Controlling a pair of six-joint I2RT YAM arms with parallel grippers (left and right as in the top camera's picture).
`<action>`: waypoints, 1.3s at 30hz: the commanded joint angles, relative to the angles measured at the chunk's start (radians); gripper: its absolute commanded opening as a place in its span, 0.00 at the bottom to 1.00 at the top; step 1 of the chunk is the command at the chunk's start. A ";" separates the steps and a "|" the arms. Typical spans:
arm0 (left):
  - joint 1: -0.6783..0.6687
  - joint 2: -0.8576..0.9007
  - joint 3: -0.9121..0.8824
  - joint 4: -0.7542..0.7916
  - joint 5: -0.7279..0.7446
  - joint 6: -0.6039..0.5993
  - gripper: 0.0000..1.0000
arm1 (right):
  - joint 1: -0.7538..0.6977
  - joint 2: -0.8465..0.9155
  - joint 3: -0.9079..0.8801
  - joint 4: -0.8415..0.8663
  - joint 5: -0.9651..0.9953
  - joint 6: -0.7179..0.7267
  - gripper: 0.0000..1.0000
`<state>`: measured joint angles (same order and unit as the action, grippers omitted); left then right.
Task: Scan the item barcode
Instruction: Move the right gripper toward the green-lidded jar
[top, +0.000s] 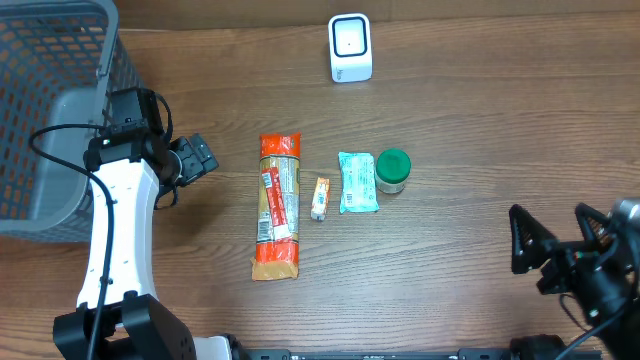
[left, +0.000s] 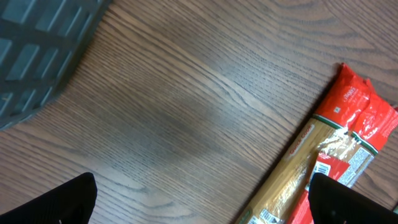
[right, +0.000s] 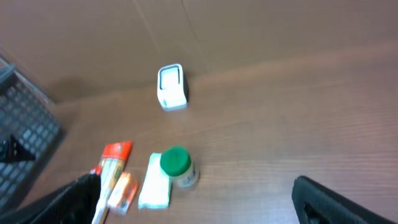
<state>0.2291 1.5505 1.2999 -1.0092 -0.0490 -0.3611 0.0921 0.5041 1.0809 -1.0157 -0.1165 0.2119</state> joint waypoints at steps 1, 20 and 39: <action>0.000 -0.001 -0.002 -0.001 -0.006 -0.010 1.00 | -0.002 0.175 0.246 -0.181 0.001 0.005 1.00; 0.000 -0.001 -0.002 0.000 -0.006 -0.010 1.00 | -0.002 0.692 0.627 -0.534 -0.181 0.068 1.00; 0.000 -0.001 -0.002 -0.001 -0.007 -0.010 1.00 | 0.305 1.096 0.627 -0.388 -0.004 0.276 1.00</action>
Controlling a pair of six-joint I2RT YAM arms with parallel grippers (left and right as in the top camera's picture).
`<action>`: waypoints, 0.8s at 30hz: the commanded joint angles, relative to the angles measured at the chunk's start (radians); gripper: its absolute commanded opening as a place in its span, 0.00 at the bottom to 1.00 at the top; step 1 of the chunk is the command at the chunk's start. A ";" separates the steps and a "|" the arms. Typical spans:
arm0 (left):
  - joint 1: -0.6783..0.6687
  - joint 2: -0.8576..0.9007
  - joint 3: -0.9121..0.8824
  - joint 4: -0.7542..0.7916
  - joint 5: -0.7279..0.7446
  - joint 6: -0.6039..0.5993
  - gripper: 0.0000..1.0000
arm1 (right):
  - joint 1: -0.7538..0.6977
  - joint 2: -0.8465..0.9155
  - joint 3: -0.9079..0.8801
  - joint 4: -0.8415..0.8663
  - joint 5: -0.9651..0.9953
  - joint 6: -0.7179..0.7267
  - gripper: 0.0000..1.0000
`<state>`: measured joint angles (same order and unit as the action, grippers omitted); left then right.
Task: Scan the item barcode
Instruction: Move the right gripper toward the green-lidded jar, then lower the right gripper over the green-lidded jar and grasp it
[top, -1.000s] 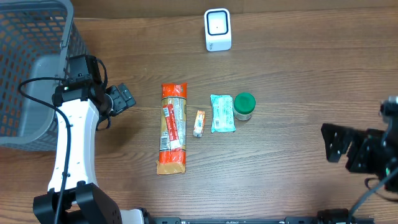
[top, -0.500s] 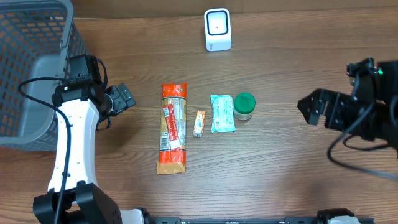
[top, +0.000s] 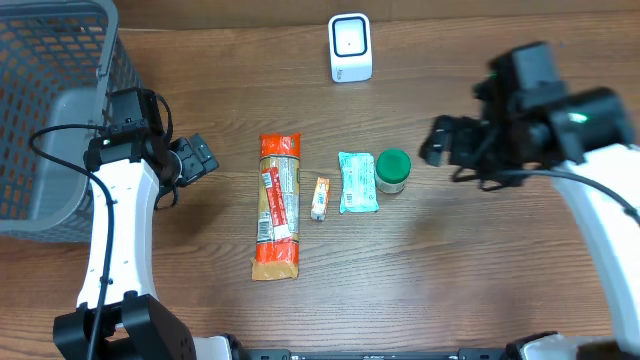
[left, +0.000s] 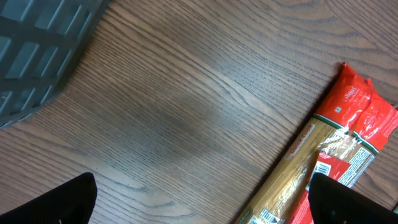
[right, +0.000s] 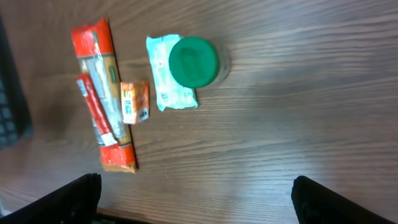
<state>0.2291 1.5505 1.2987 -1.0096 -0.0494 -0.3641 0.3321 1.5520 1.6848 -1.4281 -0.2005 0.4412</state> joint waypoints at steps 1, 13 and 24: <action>0.000 -0.001 -0.001 0.000 -0.006 -0.006 1.00 | 0.086 0.070 0.023 0.034 0.105 0.058 1.00; 0.000 -0.001 -0.001 0.000 -0.006 -0.006 1.00 | 0.192 0.325 0.023 0.126 0.290 0.061 1.00; 0.000 -0.001 -0.001 0.000 -0.006 -0.006 1.00 | 0.193 0.389 0.023 0.221 0.251 0.062 1.00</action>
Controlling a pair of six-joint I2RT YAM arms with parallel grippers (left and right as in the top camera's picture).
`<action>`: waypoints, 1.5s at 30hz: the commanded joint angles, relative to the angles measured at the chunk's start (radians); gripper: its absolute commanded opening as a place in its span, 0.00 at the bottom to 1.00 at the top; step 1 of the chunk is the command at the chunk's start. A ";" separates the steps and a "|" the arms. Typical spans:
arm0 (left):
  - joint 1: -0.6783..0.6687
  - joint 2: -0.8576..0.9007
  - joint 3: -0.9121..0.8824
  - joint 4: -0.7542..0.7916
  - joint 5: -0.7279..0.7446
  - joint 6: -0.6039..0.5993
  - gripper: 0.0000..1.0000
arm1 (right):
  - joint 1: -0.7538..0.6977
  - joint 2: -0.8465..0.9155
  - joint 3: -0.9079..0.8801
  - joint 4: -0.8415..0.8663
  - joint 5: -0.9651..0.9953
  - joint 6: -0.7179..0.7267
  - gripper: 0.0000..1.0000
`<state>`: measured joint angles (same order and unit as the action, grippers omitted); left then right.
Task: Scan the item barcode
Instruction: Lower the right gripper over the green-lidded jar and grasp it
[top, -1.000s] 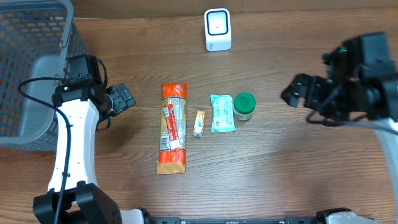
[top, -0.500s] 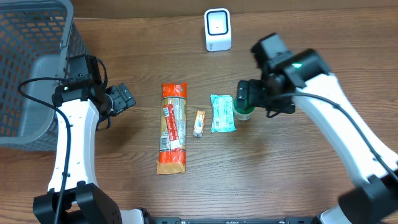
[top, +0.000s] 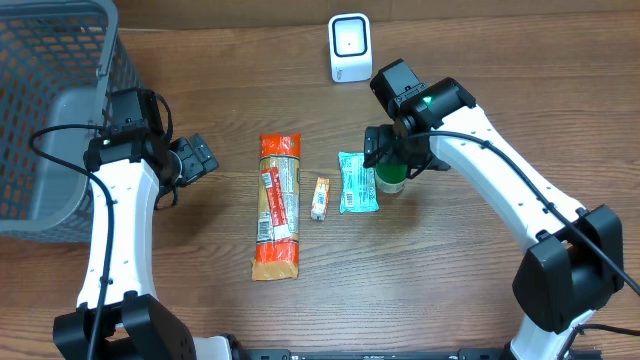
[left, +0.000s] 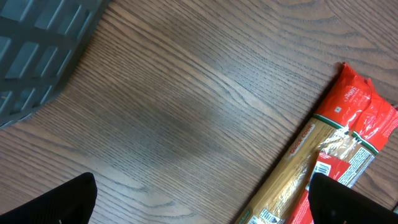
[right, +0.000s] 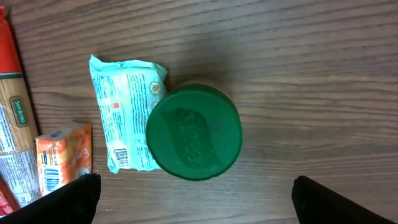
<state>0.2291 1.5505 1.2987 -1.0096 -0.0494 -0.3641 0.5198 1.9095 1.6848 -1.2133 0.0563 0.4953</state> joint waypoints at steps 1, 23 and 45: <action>0.000 -0.001 -0.001 0.000 -0.006 -0.006 1.00 | 0.007 0.038 0.023 0.007 -0.005 0.007 1.00; 0.000 -0.001 -0.001 0.000 -0.006 -0.006 1.00 | 0.019 0.150 -0.005 0.036 0.002 0.006 0.80; 0.000 -0.001 -0.001 0.000 -0.006 -0.006 1.00 | 0.013 0.150 -0.048 0.079 0.026 0.006 0.62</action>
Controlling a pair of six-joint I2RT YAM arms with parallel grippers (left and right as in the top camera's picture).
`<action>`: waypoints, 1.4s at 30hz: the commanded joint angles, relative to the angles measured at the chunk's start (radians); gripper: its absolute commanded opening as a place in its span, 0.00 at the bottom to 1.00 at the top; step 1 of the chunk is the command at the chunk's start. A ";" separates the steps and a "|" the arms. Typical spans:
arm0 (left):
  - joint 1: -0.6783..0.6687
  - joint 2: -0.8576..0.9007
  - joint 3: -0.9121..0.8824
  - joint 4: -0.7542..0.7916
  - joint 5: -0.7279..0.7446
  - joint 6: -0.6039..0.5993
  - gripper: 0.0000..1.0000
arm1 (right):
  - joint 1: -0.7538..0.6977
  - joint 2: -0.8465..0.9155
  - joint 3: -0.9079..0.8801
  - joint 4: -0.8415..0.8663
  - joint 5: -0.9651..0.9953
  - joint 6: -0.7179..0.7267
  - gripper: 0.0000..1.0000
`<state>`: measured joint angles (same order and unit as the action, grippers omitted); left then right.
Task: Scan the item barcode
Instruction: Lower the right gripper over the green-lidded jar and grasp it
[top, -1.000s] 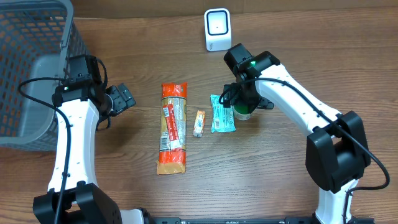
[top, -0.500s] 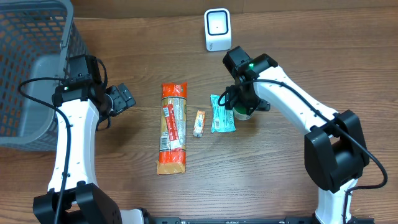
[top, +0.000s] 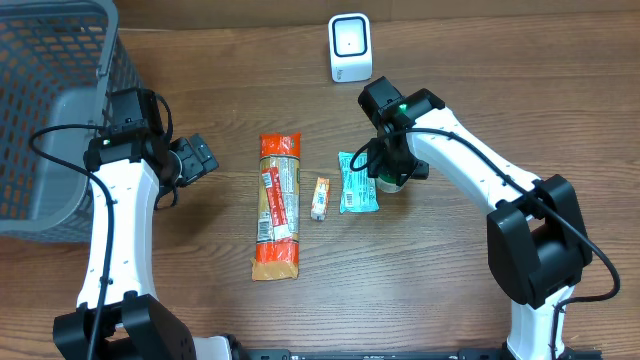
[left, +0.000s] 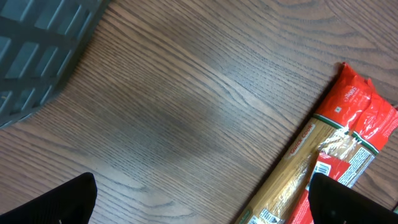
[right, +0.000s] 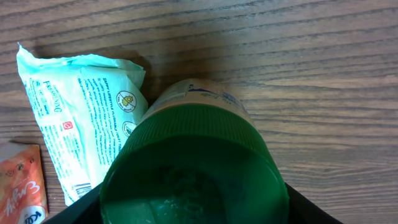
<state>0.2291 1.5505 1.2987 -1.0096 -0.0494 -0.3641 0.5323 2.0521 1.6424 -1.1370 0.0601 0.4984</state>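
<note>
A small jar with a green lid (right: 194, 174) stands on the table and fills the lower half of the right wrist view. My right gripper (right: 194, 208) is low over it, open, one finger on each side of the lid. In the overhead view the right gripper (top: 388, 165) covers most of the jar (top: 393, 182). The white barcode scanner (top: 350, 47) stands at the back of the table. My left gripper (top: 196, 158) is open over bare wood, left of the pasta packet (left: 339, 140).
A teal wipes packet (top: 356, 184) lies touching the jar's left side, with a small orange box (top: 319, 198) and the long red pasta packet (top: 279, 205) further left. A grey wire basket (top: 50, 110) stands at the left edge.
My right gripper has come down closer over the green-lidded jar, so that its open fingers now stand on either side of the lid. The left arm and the items have not moved.
My right arm was first low at the table's right front, far from the items. Then it was above the table right of the jar, then over the jar, and now it straddles the lid. The left arm stayed still throughout.
</note>
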 joint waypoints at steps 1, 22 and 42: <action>0.000 -0.001 -0.001 0.000 -0.006 -0.006 1.00 | -0.004 0.008 -0.005 0.002 0.032 0.004 0.61; 0.000 -0.001 -0.001 0.000 -0.006 -0.006 1.00 | -0.023 0.008 -0.005 0.019 0.033 -0.035 1.00; 0.000 -0.001 -0.001 0.000 -0.006 -0.006 1.00 | -0.047 0.008 -0.005 0.029 0.021 -0.119 1.00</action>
<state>0.2291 1.5505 1.2987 -1.0096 -0.0494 -0.3641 0.4839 2.0529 1.6424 -1.1057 0.0822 0.3916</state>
